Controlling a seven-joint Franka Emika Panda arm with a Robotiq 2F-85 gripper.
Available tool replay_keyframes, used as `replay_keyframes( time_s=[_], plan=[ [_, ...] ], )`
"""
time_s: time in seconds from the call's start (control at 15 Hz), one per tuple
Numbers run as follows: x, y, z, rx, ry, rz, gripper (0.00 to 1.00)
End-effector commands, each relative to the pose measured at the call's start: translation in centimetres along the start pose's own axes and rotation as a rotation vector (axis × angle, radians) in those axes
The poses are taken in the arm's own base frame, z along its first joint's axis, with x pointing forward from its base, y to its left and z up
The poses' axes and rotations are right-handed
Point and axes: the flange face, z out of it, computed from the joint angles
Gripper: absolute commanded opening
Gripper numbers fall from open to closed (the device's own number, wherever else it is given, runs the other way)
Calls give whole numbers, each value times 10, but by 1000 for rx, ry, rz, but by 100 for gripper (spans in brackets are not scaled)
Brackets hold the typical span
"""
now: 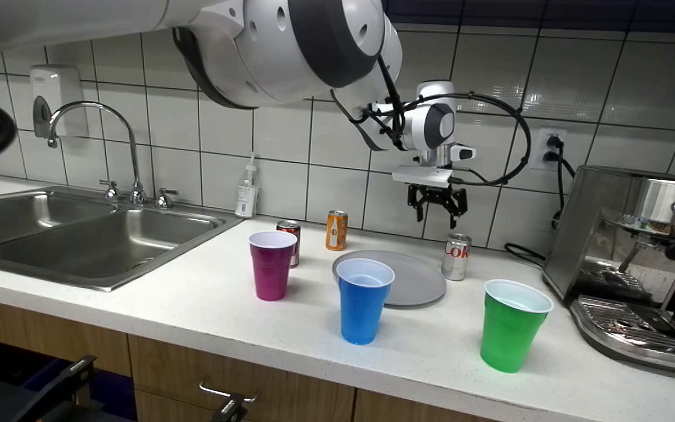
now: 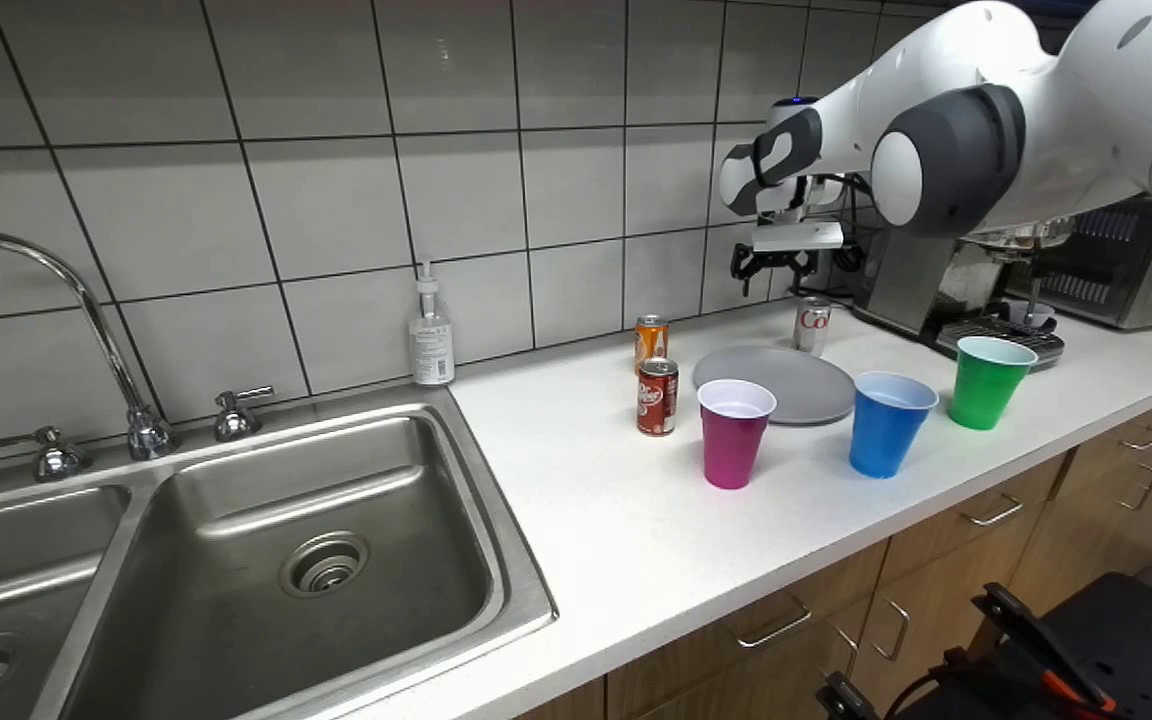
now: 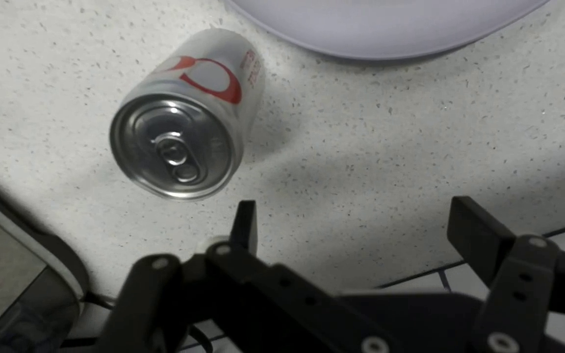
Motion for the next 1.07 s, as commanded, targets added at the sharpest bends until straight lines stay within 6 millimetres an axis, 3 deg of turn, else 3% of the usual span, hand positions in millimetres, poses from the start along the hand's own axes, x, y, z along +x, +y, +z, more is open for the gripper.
replay_keyframes(
  time_s=[0.0,0.53,1.0],
  plan=[
    [-10,-1,-13,41,-11,-51,100],
    [-47,1,-23,65,-35,-124,100],
    [-92,12,-48,86,-60,-147,100]
  ],
)
